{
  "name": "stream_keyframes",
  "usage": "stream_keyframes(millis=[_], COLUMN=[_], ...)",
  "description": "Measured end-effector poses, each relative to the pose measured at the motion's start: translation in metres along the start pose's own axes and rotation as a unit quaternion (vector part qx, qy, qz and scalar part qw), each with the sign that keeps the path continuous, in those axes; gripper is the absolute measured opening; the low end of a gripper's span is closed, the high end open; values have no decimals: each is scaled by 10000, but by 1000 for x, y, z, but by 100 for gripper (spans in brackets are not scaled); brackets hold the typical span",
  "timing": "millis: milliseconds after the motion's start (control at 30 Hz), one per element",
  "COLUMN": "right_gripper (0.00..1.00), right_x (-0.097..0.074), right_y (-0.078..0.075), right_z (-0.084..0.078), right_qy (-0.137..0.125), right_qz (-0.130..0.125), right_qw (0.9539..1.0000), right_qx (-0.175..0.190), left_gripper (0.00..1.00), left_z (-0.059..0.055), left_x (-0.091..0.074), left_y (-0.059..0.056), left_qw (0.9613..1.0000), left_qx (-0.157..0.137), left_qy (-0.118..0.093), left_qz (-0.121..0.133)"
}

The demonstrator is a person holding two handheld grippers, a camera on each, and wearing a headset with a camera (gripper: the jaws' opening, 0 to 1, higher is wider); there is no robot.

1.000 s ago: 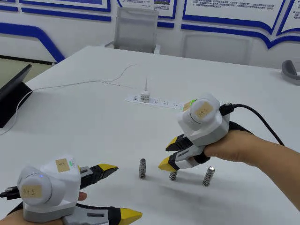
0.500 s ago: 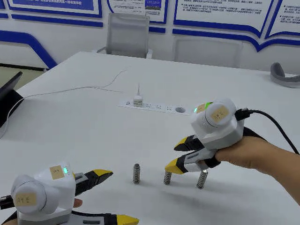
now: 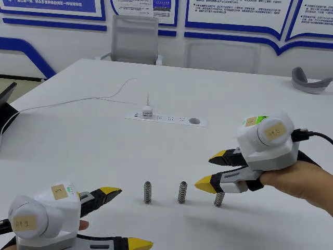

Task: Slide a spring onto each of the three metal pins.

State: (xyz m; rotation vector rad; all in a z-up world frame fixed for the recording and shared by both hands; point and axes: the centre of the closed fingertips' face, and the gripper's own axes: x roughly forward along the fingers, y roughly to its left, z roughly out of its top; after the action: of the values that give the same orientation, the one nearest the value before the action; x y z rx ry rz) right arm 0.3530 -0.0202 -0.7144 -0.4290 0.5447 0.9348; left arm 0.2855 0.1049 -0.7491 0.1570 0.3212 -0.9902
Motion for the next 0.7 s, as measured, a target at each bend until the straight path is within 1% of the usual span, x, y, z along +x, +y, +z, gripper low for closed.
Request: stream_keyframes(millis=[133,267,433,600,700], right_gripper=[47,48,50,53,54], right_x=[-10,-18,-24,-28,-29], right_y=[-2,-3,1,5,7], right_z=[-7,-17,-27,-34,-41], right_qy=[-107,-134,-185,-356,-408], right_qz=[-125,-218,-243,-243,-272], right_qw=[9998,9994,9991,9985,9981], right_qx=[129,235,283,327,367], left_gripper=[81,81,82,83,83], left_z=[0,0,0,-1,0], left_x=[0,0,0,0,-1], left_y=[2,2,1,-1,-1], left_qw=[10000,10000,10000,10000,10000], left_qx=[5,7,18,31,25], left_qy=[-15,-12,-16,-3,-15], left_qz=[14,25,15,-7,3])
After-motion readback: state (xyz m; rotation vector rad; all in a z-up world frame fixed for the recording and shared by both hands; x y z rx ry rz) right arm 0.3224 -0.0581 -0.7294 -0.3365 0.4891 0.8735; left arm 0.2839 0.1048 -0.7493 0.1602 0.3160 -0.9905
